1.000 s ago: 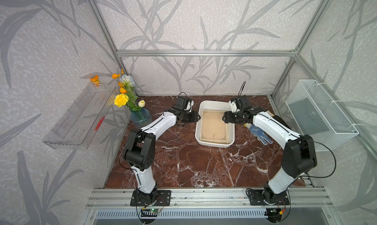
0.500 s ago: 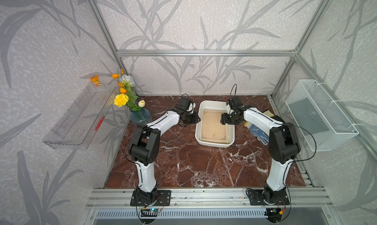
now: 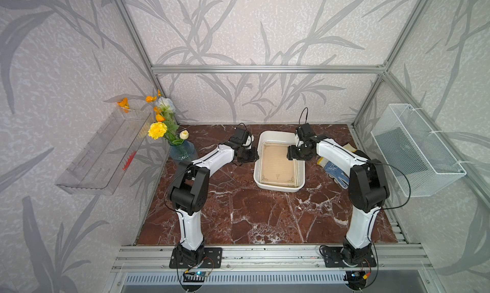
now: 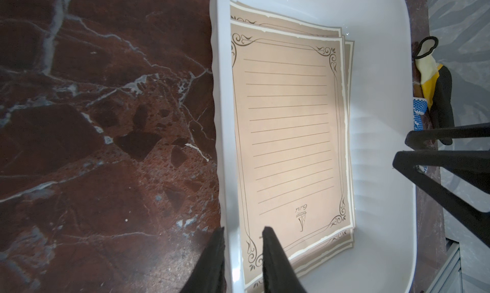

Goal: Take out the stationery paper from the storage box
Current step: Pick up the stationery paper from the storage box.

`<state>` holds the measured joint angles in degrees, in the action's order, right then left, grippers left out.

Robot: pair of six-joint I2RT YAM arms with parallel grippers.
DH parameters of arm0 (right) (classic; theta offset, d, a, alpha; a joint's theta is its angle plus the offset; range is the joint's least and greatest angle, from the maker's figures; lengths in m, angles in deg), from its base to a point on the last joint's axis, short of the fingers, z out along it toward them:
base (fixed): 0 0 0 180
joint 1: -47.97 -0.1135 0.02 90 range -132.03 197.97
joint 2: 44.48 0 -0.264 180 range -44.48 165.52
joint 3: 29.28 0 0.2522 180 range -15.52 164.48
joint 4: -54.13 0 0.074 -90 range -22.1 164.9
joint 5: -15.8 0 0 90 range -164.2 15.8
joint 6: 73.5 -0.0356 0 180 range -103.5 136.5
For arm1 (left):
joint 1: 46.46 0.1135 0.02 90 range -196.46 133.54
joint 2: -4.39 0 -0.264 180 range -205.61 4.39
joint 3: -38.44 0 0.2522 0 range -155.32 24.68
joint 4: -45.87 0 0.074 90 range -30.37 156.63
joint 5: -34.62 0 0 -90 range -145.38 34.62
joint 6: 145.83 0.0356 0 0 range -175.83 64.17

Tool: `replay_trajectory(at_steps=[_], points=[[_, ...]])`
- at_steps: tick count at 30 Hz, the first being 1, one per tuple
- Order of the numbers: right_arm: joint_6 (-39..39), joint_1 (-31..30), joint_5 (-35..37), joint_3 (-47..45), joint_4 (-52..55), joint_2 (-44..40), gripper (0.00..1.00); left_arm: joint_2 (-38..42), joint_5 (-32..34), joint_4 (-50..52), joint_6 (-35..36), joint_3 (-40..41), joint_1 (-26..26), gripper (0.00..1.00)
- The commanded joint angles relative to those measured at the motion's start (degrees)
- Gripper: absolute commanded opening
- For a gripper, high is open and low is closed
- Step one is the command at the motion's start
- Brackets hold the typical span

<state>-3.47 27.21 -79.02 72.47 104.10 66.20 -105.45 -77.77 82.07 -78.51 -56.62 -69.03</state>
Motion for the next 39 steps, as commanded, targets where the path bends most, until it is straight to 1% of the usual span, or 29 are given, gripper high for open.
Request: replay_trajectory(at_steps=[1,8,12,16,17,21,23,27,33,39], points=[[-0.92,-0.16,1.40,2.15,1.03,1.09,0.68,-0.57,0.84,1.57,1.12,-1.23,-0.59,0.25],[-1.05,-0.09,0.61,2.38,1.30,2.26,0.70,-1.25,2.02,3.03,2.28,-1.74,-0.98,0.25],[-1.35,-0.08,-0.97,2.05,0.84,2.28,0.69,-1.95,1.51,4.28,2.86,-2.43,-1.07,0.17],[-1.92,-0.08,-1.51,1.01,-0.26,1.94,0.69,-1.87,2.07,4.47,2.86,-2.02,-1.14,0.16],[-1.92,-0.12,-1.44,1.05,-0.33,2.20,0.68,-1.86,2.16,4.46,2.81,-1.89,-1.15,0.14],[-1.66,-0.08,-0.48,1.26,0.03,2.42,0.69,-1.65,2.48,4.76,2.99,-1.73,-1.17,0.13],[-1.39,-0.08,0.03,1.45,-0.07,2.62,0.69,-1.63,2.39,4.72,3.16,-1.66,-1.38,0.09],[-1.22,0.01,-0.09,2.27,0.38,3.56,0.65,-1.85,1.74,5.17,3.52,-1.91,-1.47,0.05],[-1.13,0.16,0.66,3.33,0.80,5.25,0.63,-1.47,2.83,5.99,3.01,-1.67,-1.68,0.07],[-1.93,0.10,3.02,3.25,0.19,5.92,0.63,1.10,4.07,1.84,-1.64,1.71,-1.99,0.07]])
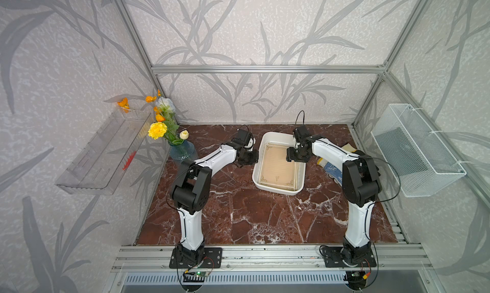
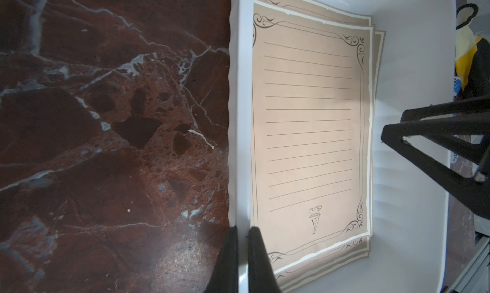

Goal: Take out the stationery paper from the storage box
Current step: Pick up the stationery paper from the storage box.

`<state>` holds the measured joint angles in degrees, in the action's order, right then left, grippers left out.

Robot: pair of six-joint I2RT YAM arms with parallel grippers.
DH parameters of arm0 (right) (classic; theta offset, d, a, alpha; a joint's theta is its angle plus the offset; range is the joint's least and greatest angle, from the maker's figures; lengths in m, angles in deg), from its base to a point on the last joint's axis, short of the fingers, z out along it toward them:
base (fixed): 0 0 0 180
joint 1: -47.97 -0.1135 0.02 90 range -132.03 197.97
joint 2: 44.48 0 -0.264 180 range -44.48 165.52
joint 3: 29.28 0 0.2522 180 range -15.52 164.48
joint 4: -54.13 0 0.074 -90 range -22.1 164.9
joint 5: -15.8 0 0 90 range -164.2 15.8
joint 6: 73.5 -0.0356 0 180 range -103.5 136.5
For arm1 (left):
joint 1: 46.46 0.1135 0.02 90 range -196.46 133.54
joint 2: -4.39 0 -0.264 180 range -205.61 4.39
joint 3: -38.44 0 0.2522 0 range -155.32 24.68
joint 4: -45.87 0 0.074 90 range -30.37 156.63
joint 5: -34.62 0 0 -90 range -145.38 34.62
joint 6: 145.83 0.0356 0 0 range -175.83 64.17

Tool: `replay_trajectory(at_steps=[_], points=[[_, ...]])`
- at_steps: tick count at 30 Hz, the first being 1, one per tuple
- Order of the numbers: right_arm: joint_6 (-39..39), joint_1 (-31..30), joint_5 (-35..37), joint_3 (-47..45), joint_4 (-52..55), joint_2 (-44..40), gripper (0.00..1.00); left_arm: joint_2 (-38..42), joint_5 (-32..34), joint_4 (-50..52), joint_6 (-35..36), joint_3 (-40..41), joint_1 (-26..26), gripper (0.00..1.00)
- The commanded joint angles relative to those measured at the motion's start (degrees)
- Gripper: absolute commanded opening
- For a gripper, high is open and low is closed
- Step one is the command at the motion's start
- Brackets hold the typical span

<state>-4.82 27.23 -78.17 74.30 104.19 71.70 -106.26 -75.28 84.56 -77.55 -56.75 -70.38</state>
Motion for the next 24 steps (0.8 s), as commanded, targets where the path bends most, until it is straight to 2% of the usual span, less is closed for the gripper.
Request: replay_trajectory(at_steps=[1,24], points=[[-0.65,0.03,2.77,1.54,0.18,0.69,0.63,2.21,1.56,-1.47,-3.28,2.42,-0.69,0.06],[-1.18,-0.01,6.61,6.85,0.75,8.26,0.65,2.02,2.04,-3.58,-6.64,5.41,-2.36,0.06]])
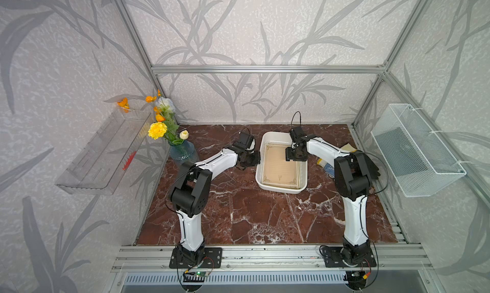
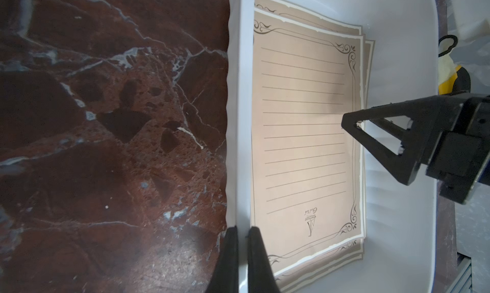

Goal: Take out the stationery paper from the storage box
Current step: Pick up the stationery paper from the storage box.

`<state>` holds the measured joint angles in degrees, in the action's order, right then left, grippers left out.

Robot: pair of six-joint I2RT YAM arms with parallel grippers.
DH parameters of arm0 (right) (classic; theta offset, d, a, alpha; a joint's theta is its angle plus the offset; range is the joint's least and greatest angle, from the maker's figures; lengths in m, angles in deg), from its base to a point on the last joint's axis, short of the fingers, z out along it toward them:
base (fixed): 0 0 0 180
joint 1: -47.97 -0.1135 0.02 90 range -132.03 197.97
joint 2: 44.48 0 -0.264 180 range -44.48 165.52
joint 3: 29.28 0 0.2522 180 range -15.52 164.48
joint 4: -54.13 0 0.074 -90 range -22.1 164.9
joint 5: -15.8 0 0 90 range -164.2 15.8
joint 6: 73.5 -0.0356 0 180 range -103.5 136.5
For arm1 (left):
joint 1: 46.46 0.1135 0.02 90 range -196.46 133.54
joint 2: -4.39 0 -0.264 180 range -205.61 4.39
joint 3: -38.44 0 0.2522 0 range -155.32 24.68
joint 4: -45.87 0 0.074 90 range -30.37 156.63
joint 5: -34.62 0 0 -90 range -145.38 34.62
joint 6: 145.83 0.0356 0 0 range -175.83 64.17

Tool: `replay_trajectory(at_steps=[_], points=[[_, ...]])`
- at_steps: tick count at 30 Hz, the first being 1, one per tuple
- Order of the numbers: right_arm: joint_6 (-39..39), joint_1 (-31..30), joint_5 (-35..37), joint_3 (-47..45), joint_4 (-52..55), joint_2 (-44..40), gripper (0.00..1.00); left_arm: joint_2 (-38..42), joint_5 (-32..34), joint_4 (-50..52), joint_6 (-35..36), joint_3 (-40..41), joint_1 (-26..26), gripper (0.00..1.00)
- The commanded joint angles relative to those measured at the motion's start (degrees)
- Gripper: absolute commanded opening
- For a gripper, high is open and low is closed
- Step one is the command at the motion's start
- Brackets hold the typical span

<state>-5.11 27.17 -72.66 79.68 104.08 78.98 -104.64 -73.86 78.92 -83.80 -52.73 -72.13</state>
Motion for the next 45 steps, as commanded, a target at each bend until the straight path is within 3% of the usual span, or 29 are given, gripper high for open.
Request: replay_trajectory(at_steps=[1,24,45], points=[[-1.06,0.05,1.15,1.42,0.80,1.11,0.65,0.40,0.68,2.07,-0.34,1.40,-0.60,0.06],[-1.95,-0.84,-1.44,-1.25,-3.22,-2.18,0.61,0.35,-0.02,1.90,-0.53,1.47,-0.83,0.07],[-3.68,-0.74,-7.06,-6.87,-9.82,-7.00,0.43,-0.20,-0.13,2.32,-0.10,1.29,-1.01,0.07]])
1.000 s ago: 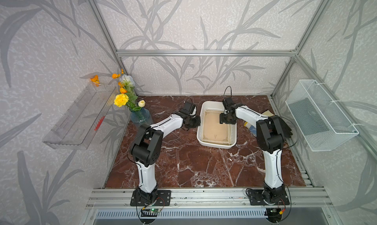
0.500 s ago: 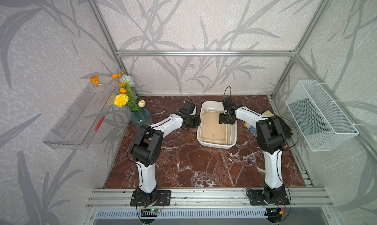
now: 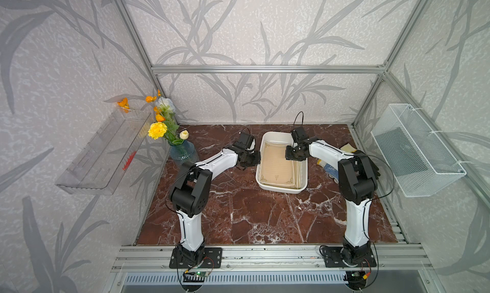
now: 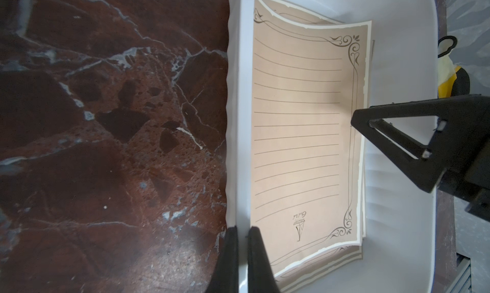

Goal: Take out the stationery paper from the storage box
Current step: Pick up the stationery paper from the storage box.

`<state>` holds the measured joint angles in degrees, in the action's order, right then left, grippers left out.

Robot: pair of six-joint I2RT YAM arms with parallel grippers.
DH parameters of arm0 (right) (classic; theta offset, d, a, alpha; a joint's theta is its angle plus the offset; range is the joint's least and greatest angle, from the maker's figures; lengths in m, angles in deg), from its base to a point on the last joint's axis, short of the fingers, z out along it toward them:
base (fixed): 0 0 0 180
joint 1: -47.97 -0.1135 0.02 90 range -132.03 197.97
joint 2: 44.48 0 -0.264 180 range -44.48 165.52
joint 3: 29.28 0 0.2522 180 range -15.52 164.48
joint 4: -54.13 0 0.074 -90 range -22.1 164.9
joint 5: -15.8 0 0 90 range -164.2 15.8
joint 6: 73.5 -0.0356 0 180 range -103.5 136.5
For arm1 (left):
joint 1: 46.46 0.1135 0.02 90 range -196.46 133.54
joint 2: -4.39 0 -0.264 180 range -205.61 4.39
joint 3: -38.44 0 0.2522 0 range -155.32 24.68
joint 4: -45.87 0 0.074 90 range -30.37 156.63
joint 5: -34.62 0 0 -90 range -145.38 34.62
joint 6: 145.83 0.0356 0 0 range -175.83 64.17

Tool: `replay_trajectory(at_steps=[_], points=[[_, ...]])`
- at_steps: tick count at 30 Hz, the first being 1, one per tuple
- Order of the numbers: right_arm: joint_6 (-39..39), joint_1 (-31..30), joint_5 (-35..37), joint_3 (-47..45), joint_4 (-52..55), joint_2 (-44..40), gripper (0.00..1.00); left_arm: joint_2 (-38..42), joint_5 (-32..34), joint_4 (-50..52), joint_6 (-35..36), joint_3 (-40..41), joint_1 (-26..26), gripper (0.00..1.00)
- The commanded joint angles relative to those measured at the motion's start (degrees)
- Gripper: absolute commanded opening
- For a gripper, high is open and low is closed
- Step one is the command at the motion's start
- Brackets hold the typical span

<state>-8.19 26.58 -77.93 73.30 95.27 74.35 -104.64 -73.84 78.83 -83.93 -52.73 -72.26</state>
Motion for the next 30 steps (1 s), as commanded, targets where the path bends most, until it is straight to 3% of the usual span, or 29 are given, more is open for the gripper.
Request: replay_trajectory(at_steps=[1,11,24,30], points=[[-0.69,-0.06,-2.43,-0.50,-1.05,-2.37,0.41,-0.33,-0.14,2.42,-0.02,1.34,-0.91,0.07],[-1.61,0.60,-5.37,-1.94,-2.50,-3.68,0.31,-0.23,-0.30,2.43,-0.12,1.31,-0.92,0.07],[-1.70,1.34,-8.40,-3.29,-4.09,-3.40,0.27,-0.89,-0.52,2.36,-0.09,1.36,-1.06,0.07],[-1.68,1.70,-9.68,-3.51,-4.39,-2.66,0.30,-0.83,-0.44,2.55,0.10,1.07,-1.14,0.09]])
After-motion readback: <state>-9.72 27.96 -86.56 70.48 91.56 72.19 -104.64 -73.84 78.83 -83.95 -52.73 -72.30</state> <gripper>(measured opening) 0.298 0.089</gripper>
